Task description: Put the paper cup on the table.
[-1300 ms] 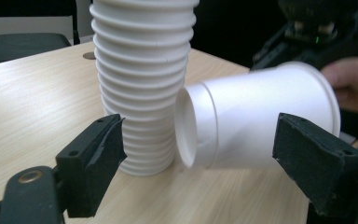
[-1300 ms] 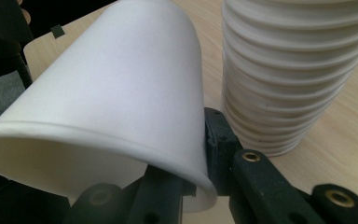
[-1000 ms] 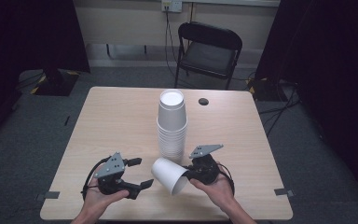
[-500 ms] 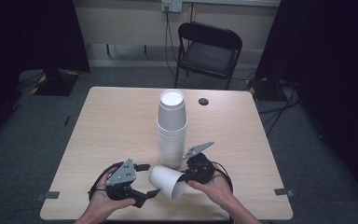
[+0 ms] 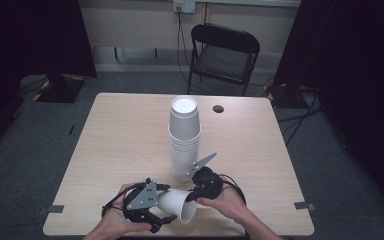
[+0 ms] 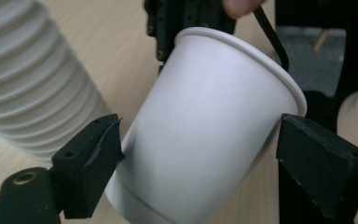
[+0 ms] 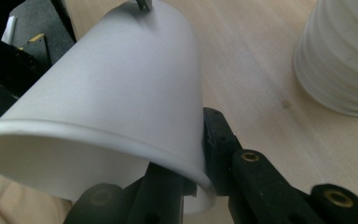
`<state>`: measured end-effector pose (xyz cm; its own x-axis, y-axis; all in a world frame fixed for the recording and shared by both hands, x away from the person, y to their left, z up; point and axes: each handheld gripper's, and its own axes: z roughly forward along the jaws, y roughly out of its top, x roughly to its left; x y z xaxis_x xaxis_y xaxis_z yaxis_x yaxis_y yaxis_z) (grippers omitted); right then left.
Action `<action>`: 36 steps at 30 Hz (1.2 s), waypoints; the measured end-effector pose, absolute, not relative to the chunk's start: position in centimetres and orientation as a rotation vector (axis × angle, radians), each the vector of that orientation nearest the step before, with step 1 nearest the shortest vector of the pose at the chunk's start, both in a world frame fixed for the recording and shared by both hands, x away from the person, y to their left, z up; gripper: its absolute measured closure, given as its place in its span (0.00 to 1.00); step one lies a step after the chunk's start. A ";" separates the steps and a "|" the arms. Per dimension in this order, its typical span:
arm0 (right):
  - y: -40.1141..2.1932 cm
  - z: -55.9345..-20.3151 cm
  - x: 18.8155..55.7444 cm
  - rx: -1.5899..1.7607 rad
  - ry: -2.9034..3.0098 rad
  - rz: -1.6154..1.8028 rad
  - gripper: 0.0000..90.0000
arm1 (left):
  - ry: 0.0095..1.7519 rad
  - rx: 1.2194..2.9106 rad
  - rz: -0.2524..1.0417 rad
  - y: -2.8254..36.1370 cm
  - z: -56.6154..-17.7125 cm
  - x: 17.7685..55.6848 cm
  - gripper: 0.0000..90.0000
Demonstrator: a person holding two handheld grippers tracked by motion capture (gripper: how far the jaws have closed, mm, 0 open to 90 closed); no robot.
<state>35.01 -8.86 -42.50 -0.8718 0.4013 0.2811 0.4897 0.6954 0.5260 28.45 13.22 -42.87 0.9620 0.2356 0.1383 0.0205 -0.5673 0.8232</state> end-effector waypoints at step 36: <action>-8.9 -41.2 35.6 -0.775 -2.598 -1.062 0.95 | 0.227 2.122 0.284 12.7 -43.7 28.5 0.15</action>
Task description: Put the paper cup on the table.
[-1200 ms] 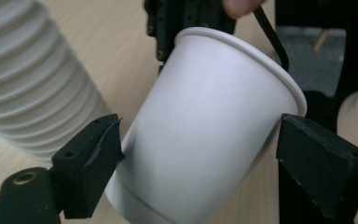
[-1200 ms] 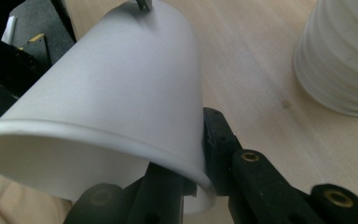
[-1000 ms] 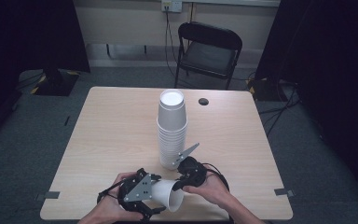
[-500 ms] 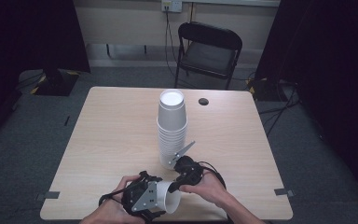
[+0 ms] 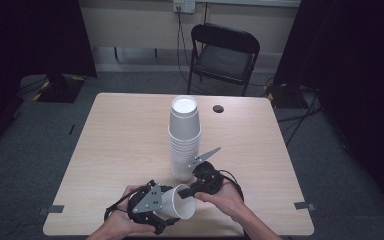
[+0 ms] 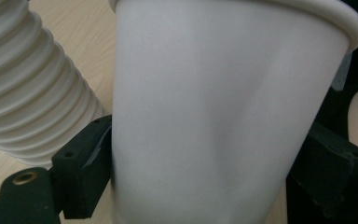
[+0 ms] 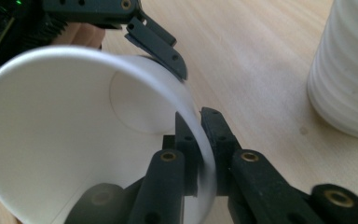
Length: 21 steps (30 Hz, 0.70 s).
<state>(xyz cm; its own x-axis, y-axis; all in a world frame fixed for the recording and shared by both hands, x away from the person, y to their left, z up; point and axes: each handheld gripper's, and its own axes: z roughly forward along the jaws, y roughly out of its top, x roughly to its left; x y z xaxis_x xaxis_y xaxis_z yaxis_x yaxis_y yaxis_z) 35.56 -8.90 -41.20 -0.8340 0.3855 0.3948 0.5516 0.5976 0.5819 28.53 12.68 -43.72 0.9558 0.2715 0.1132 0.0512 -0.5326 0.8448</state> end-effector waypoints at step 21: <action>-9.3 -40.6 35.5 -0.892 -2.539 -1.155 0.96 | 0.217 2.121 0.382 12.9 -43.7 28.5 0.14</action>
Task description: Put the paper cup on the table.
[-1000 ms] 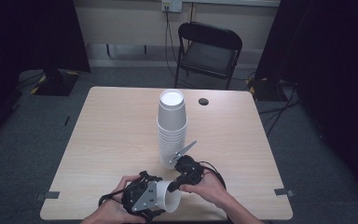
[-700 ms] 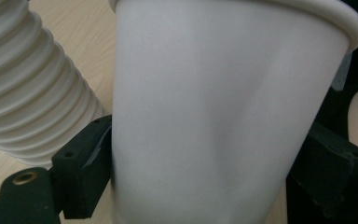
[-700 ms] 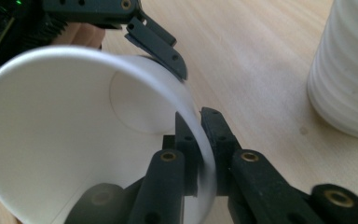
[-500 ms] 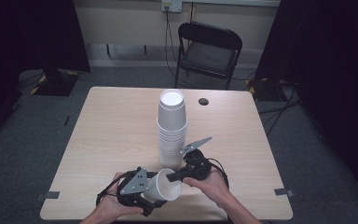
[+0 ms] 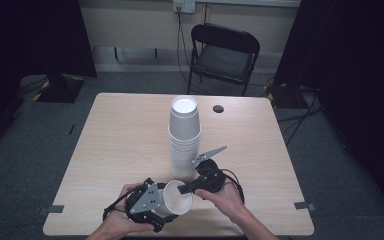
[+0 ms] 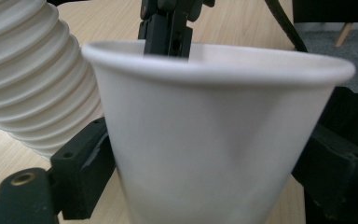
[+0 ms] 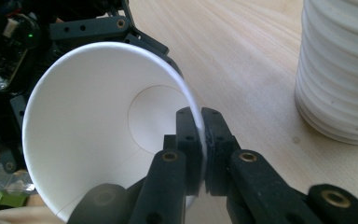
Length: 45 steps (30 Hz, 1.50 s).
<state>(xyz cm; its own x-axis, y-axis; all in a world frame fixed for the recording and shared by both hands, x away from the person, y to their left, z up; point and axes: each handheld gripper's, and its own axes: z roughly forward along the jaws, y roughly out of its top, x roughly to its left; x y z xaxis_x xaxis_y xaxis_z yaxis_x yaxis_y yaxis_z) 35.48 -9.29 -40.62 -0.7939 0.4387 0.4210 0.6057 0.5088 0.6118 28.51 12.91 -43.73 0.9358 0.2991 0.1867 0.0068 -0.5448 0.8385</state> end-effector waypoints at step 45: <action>-12.3 -39.0 33.9 -0.915 -2.415 -1.641 0.75 | 0.481 1.971 0.314 15.7 -43.8 30.0 0.16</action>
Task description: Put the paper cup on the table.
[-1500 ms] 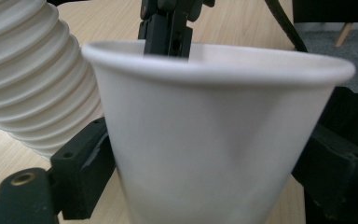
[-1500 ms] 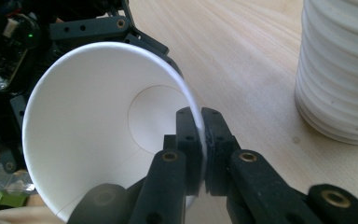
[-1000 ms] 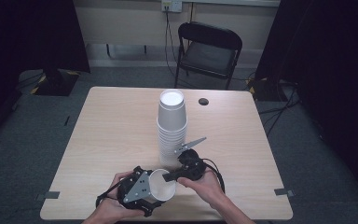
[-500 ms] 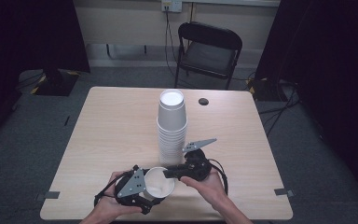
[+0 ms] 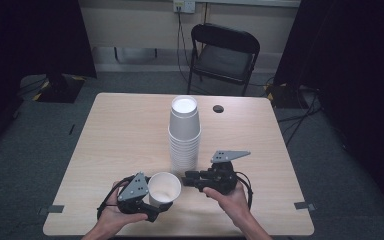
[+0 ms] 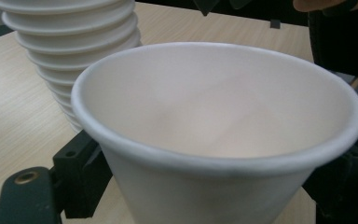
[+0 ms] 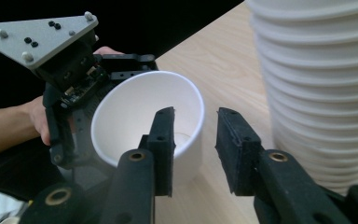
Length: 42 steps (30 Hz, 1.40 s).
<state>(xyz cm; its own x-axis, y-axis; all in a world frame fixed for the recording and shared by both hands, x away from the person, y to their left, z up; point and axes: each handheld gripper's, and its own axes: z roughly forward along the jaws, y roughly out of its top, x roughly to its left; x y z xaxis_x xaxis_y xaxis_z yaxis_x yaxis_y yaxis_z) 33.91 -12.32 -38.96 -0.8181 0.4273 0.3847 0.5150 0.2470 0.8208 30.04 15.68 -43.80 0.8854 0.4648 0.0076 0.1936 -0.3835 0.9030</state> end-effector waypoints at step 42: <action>-19.8 -42.3 32.1 -1.323 -2.567 -1.676 0.26 | 0.760 1.768 0.433 20.2 -41.7 33.0 0.16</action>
<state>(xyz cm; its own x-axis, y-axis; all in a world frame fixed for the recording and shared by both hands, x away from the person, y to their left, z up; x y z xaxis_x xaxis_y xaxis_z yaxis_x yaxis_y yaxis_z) 32.10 -19.77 -42.35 -0.6695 0.7019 0.2431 0.5049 0.1899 0.8421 33.02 20.18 -41.73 0.7263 0.6826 -0.0810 0.2788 -0.1848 0.9424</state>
